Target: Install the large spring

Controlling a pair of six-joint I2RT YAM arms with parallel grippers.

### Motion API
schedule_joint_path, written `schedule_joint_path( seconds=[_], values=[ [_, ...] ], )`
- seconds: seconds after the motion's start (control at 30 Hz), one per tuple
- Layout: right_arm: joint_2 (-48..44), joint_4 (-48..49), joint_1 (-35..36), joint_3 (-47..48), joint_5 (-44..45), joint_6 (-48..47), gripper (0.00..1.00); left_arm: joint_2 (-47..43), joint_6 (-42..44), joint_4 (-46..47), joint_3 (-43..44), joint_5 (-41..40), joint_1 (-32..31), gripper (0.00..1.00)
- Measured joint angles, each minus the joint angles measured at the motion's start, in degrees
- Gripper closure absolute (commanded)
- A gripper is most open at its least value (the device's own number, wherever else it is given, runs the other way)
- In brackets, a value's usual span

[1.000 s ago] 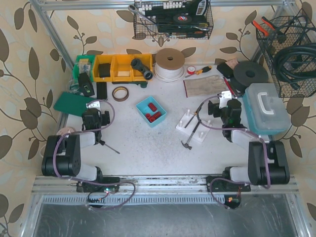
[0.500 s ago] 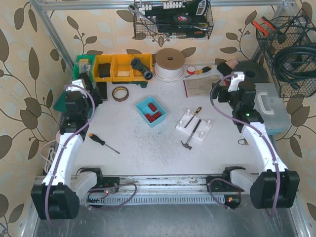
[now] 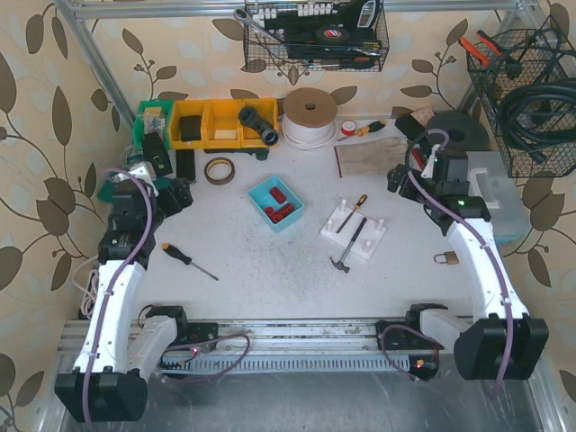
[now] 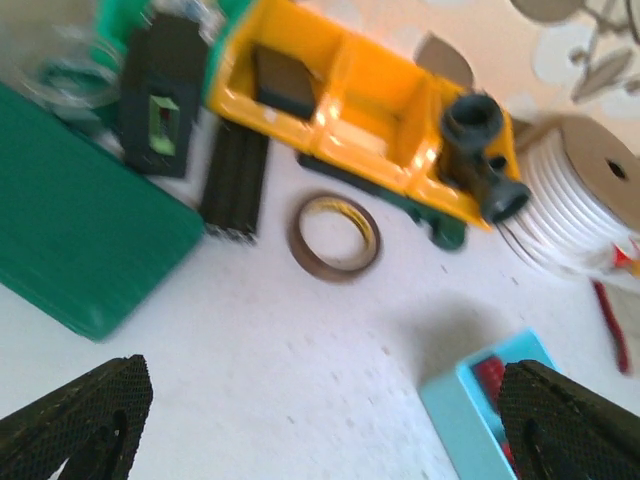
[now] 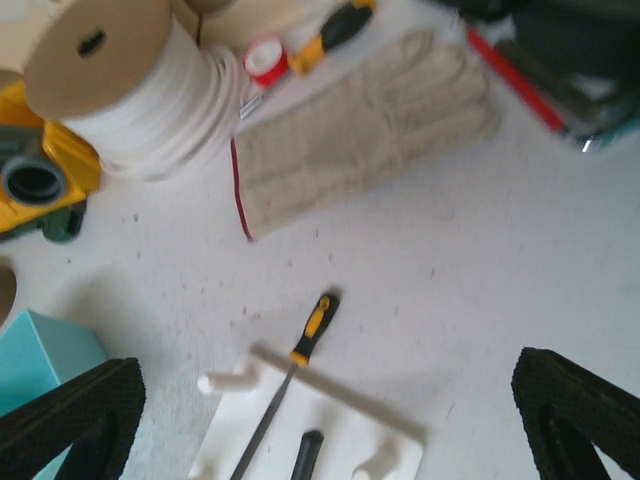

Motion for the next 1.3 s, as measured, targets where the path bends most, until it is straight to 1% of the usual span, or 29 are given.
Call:
schedule_joint_path(
  seconds=[0.07,0.17,0.23,0.27,0.37,0.53,0.63,0.67,0.8,0.97,1.13,1.23,1.3],
  values=[
    [2.1,-2.0,0.0,0.1,-1.8,1.2,0.06,-0.4,-1.3,0.8,-2.4,4.9,0.0,0.1],
    [5.6,-4.7,0.3,0.1,-3.9,2.8,0.12,0.3,-3.3,3.9,-5.7,12.1,-0.3,0.11],
    [7.0,-6.1,0.9,0.0,-4.5,3.8,0.2,1.8,-3.9,5.8,-6.9,15.3,-1.5,0.11],
    [7.3,-6.5,1.5,0.0,-4.6,4.1,0.25,2.8,-3.9,6.5,-7.2,16.3,-2.5,0.11],
    [7.3,-7.3,5.0,-0.2,-3.5,5.7,0.38,5.4,-3.7,8.4,-7.7,17.1,-7.9,0.1],
    [5.9,-8.1,13.4,-1.6,2.4,9.0,0.52,7.3,-1.5,11.8,-9.2,15.5,-18.8,0.09],
    [4.3,-7.4,16.3,-3.8,6.3,11.3,0.6,7.9,0.5,14.4,-11.0,13.8,-23.2,0.09],
    [4.1,-7.1,16.8,-4.5,7.3,11.8,0.62,8.0,0.9,15.3,-11.9,13.1,-24.2,0.08],
    [4.8,-5.3,18.9,-6.4,11.6,14.3,0.62,8.0,3.1,19.4,-17.2,9.3,-27.3,0.07],
    [8.8,-1.8,22.8,-8.8,15.2,18.3,0.63,7.2,5.5,20.2,-21.8,3.4,-28.5,0.05],
    [14.4,0.9,27.9,-8.9,19.0,22.1,0.64,0.4,6.5,20.5,-22.6,-1.2,-28.5,0.05],
    [17.0,2.4,29.3,-8.9,20.4,24.0,0.64,-3.3,6.5,21.5,-23.0,-3.5,-28.5,0.05],
    [18.5,2.9,29.7,-8.9,21.7,25.1,0.64,-4.1,6.5,21.5,-23.2,-4.3,-28.5,0.06]
  ],
)
